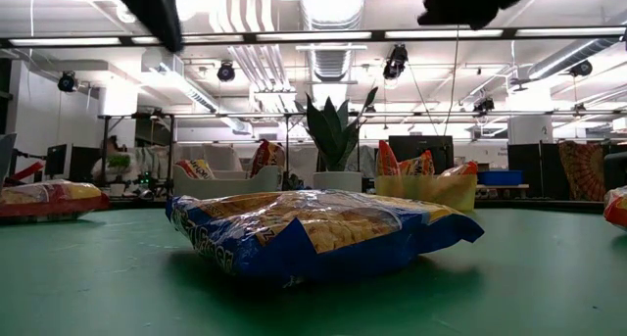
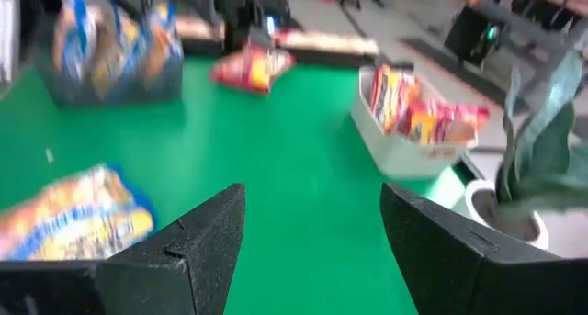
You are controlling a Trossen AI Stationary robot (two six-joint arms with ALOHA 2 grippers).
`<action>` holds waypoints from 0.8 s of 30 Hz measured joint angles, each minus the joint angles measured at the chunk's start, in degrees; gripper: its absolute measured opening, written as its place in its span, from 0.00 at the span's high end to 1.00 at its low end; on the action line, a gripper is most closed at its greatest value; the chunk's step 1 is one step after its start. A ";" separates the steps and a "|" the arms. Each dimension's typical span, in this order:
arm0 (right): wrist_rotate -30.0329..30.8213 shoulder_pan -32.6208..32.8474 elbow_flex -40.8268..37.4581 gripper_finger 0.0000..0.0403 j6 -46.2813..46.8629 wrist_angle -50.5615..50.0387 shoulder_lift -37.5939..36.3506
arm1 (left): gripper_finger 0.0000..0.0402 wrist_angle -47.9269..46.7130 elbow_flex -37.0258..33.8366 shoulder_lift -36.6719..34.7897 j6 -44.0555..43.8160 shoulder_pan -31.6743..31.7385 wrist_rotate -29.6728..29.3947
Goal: Sort Maruchan noodles
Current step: Put the red noodle pack into the white bin
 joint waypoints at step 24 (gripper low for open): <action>6.02 0.00 -1.40 0.40 6.62 -18.58 -8.81 | 0.85 -2.88 -32.00 -3.50 -33.52 21.42 16.52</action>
